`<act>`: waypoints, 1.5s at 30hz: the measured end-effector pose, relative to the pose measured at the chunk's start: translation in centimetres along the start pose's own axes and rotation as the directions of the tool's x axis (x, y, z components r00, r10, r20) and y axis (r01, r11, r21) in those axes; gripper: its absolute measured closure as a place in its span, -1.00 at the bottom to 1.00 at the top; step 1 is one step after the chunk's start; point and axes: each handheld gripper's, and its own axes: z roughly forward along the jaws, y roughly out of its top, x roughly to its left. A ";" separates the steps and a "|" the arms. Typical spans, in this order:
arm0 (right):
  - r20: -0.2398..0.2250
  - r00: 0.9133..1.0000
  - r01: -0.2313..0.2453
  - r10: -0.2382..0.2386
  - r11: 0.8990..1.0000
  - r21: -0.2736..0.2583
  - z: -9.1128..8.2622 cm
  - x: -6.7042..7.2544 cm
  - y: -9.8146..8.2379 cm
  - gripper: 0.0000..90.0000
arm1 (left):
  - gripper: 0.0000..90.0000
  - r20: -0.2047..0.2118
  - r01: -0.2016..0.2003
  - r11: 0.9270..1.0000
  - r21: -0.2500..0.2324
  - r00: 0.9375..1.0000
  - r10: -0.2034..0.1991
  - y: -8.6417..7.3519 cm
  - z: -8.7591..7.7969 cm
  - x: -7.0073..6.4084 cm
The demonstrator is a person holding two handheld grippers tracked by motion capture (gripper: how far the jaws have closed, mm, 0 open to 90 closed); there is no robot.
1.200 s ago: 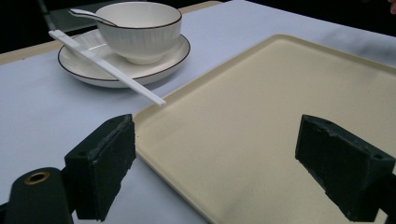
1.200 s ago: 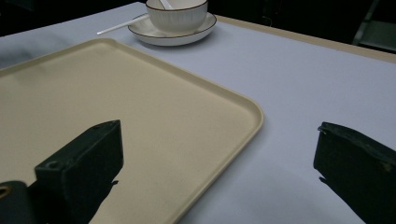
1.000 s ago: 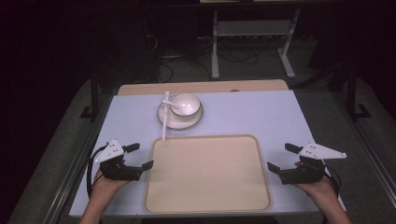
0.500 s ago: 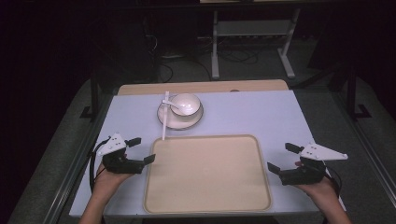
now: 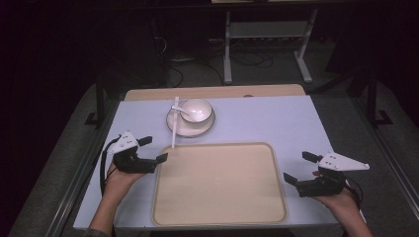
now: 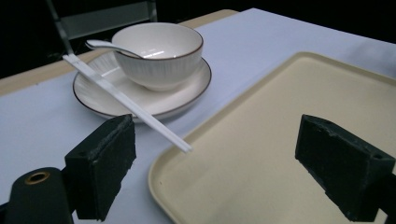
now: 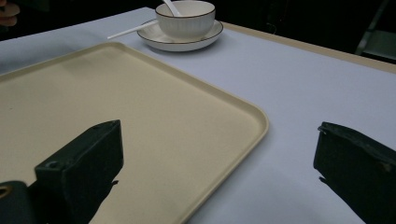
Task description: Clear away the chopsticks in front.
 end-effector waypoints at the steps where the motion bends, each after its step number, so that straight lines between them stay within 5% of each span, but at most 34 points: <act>1: -0.002 1.000 0.001 -0.001 1.000 0.003 0.0 0.0 0.0 -0.98 | -0.74 -0.004 -0.004 1.000 -0.001 1.000 0.004 0.2 0.1 0.1; 20: -0.005 1.000 0.004 -0.004 1.000 0.023 0.2 0.0 -0.1 -0.97 | -0.72 -0.012 0.021 0.999 -0.026 1.000 -0.021 1.9 2.5 1.9; 34: -0.011 1.000 0.014 -0.013 1.000 0.026 0.2 0.2 0.0 -0.97 | -0.68 -0.081 0.015 0.999 -0.031 0.997 -0.017 4.6 5.6 4.1; 45: -0.011 1.000 0.015 -0.014 1.000 0.025 0.2 0.3 0.0 -0.97 | -0.47 -0.114 0.039 0.999 -0.006 0.993 -0.039 4.0 6.5 6.1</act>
